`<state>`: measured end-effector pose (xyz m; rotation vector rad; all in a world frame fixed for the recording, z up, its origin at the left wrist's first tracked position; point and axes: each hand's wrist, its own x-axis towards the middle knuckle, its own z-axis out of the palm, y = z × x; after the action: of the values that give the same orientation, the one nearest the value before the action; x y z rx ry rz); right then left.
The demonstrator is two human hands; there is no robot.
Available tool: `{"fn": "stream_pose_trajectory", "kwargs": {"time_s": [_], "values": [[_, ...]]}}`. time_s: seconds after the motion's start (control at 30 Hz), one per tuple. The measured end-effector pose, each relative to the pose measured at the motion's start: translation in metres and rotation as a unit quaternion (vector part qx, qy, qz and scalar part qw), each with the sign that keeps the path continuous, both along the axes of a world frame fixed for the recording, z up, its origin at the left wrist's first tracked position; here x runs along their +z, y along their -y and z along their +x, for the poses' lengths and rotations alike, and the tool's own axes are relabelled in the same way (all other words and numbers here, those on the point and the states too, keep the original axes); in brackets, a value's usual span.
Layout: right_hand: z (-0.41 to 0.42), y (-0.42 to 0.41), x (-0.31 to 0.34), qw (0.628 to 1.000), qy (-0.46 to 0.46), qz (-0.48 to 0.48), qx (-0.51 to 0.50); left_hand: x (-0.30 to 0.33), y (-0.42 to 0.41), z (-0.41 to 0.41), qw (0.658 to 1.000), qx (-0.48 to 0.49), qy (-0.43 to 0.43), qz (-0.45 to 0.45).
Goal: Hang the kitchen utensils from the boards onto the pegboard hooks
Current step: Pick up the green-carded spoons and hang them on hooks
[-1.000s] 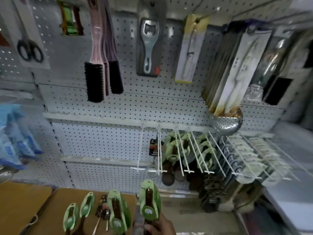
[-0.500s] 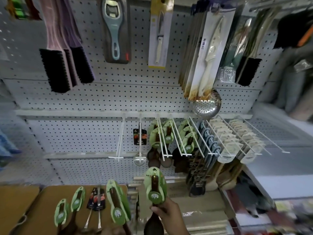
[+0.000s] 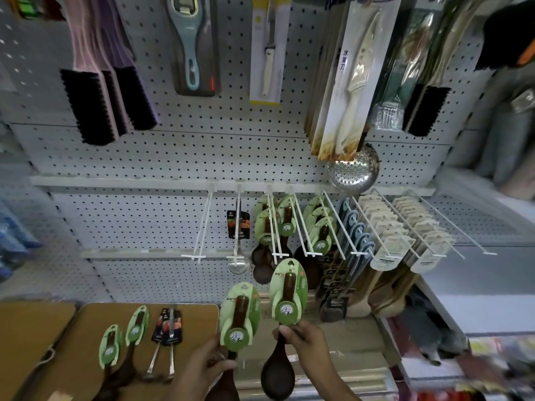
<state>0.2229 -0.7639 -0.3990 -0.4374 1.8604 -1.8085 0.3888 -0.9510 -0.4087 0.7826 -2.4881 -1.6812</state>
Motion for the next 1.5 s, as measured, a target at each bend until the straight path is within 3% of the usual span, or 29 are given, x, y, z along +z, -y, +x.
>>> {"fn": "stream_pose_trajectory", "kwargs": {"time_s": [0.13,0.4,1.5], "values": [[-0.011,-0.007,0.004,0.999,0.017,-0.033,-0.006,0.010,-0.012,-0.013,1.000,0.012,0.005,-0.027],[-0.026,-0.021,0.003,0.998,0.021,-0.060,0.012,0.005,-0.028,-0.029,0.999,0.025,0.026,0.009],[-0.128,0.036,0.002,1.000,0.018,0.019,0.014,0.008,-0.060,-0.040,0.996,0.078,0.039,0.026]]}}
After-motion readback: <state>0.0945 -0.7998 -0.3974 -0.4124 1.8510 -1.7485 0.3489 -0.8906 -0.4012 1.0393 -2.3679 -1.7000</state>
